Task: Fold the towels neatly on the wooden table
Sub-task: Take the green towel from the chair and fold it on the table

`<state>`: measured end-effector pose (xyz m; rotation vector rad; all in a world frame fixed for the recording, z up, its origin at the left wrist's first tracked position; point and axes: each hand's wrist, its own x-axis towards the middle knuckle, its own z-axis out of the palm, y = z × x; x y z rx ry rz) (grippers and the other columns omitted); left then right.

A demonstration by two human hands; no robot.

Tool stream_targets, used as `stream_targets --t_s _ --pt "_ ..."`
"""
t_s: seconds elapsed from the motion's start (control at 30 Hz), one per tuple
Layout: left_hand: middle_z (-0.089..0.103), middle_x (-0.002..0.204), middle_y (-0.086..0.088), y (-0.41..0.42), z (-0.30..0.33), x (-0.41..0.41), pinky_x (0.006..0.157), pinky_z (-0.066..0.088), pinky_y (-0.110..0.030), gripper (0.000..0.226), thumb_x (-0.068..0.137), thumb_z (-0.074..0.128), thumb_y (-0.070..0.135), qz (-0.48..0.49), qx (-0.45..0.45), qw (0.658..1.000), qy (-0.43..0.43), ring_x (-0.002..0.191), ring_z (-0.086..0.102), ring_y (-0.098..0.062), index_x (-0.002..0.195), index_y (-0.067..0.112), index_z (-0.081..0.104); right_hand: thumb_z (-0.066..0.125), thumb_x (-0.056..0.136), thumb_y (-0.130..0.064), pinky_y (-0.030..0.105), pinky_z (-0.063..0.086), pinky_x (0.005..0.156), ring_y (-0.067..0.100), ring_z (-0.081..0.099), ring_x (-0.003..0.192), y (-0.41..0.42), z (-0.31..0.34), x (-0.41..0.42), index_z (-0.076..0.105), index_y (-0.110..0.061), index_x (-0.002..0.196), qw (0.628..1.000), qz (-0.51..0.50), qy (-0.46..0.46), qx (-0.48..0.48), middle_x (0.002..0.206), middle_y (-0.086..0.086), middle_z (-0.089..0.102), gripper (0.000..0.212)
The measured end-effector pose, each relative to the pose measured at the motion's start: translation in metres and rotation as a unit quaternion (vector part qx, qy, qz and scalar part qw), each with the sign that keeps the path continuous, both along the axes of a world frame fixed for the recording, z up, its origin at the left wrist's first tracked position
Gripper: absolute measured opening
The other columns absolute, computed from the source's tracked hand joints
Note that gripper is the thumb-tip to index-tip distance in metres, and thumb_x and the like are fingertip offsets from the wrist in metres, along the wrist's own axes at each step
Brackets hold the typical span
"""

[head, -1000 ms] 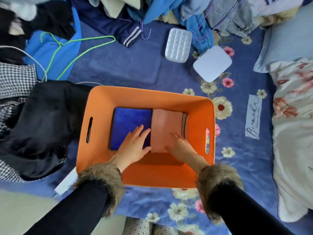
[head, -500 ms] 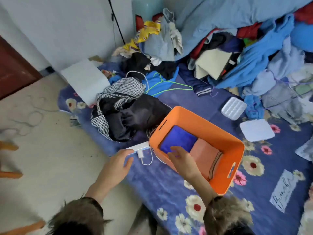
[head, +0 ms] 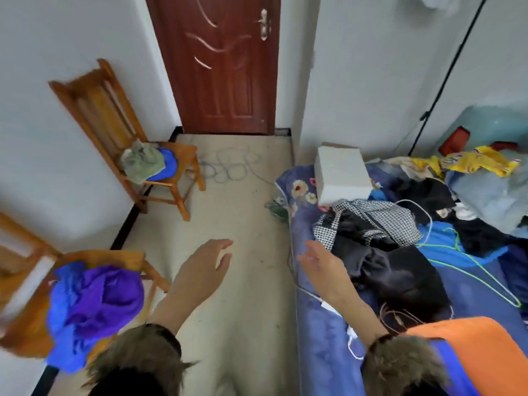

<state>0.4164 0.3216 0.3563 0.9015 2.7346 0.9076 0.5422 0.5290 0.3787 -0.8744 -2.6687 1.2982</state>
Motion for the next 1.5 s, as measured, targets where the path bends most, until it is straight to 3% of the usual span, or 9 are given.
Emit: stream_targets --t_s 0.1,0.23,0.57,0.77,0.93,1.07,1.2,1.3,1.5 --pt "0.058 0.123 0.0 -0.038 -0.001 -0.043 0.095 0.039 -0.026 0.033 0.094 0.047 0.026 0.046 0.003 0.999 0.005 0.113 0.056 -0.019 0.125 0.015 0.055 0.052 0.094 -0.018 0.02 0.034 0.08 0.025 0.058 0.105 -0.03 0.0 -0.066 0.048 -0.009 0.13 0.995 0.074 0.02 0.063 0.115 0.009 0.062 0.037" --pt "0.055 0.127 -0.003 -0.075 0.002 -0.107 0.097 0.037 -0.03 0.046 0.089 0.036 0.036 0.074 -0.03 0.997 0.014 0.117 0.051 -0.023 0.127 0.015 0.053 0.059 0.089 -0.021 0.033 0.043 0.091 0.027 0.059 0.103 -0.069 -0.005 -0.153 0.055 -0.007 0.123 0.988 0.114 0.066 0.083 0.11 0.01 0.063 0.037" --pt "0.054 0.127 0.0 -0.124 -0.014 -0.237 0.096 0.042 -0.03 0.035 0.095 0.047 0.026 0.114 -0.064 0.991 0.03 0.114 0.052 -0.017 0.129 0.018 0.05 0.043 0.093 -0.04 0.033 0.039 0.095 0.02 0.051 0.114 -0.118 -0.01 -0.314 0.048 -0.018 0.131 0.963 0.208 0.067 0.157 0.124 0.0 0.055 0.045" --pt "0.053 0.125 0.0 -0.116 -0.027 -0.335 0.094 0.046 -0.033 0.034 0.095 0.047 0.027 0.131 -0.062 0.989 0.036 0.112 0.053 -0.019 0.128 0.018 0.051 0.048 0.095 -0.033 0.033 0.037 0.096 0.019 0.05 0.116 -0.114 -0.027 -0.429 0.047 -0.018 0.132 0.952 0.248 0.071 0.164 0.127 0.0 0.053 0.04" --pt "0.06 0.108 -0.008 -0.099 -0.038 -0.451 0.079 0.051 -0.037 0.028 0.09 0.057 0.02 0.164 -0.068 0.982 0.063 0.096 0.06 -0.027 0.116 0.01 0.06 0.052 0.093 -0.029 0.03 0.036 0.092 0.019 0.051 0.114 -0.095 -0.038 -0.555 0.049 -0.017 0.131 0.947 0.265 0.077 0.162 0.124 0.0 0.055 0.039" --pt "0.061 0.102 -0.009 -0.083 -0.032 -0.538 0.07 0.055 -0.042 0.03 0.086 0.041 0.032 0.177 -0.057 0.981 0.055 0.086 0.061 -0.032 0.111 0.018 0.051 0.047 0.093 -0.032 0.031 0.037 0.093 0.019 0.05 0.115 -0.081 -0.032 -0.652 0.047 -0.017 0.131 0.946 0.28 0.075 0.148 0.124 0.001 0.055 0.041" --pt "0.062 0.104 -0.01 -0.082 -0.039 -0.606 0.072 0.055 -0.043 0.034 0.085 0.042 0.03 0.201 -0.084 0.975 0.034 0.089 0.061 -0.033 0.109 0.012 0.058 0.047 0.09 -0.037 0.035 0.041 0.09 0.022 0.053 0.11 -0.08 -0.04 -0.732 0.05 -0.016 0.127 0.939 0.309 0.056 0.136 0.117 0.003 0.057 0.042" --pt "0.061 0.109 -0.013 -0.086 -0.06 -0.653 0.076 0.054 -0.048 0.029 0.082 0.063 0.012 0.217 -0.099 0.971 0.007 0.092 0.06 -0.037 0.11 0.008 0.061 0.025 0.08 -0.055 0.035 0.04 0.09 0.021 0.05 0.113 -0.083 -0.054 -0.786 0.048 -0.018 0.129 0.929 0.339 0.037 0.142 0.121 0.003 0.055 0.066" --pt "0.048 0.131 -0.005 -0.084 -0.119 -0.762 0.094 0.044 -0.039 0.036 0.093 0.05 0.02 0.249 -0.114 0.96 -0.065 0.12 0.047 -0.026 0.128 0.014 0.051 0.045 0.095 -0.03 0.033 0.037 0.093 0.02 0.048 0.115 -0.091 -0.124 -0.908 0.042 -0.018 0.135 0.906 0.396 -0.03 0.144 0.127 0.003 0.051 0.042"
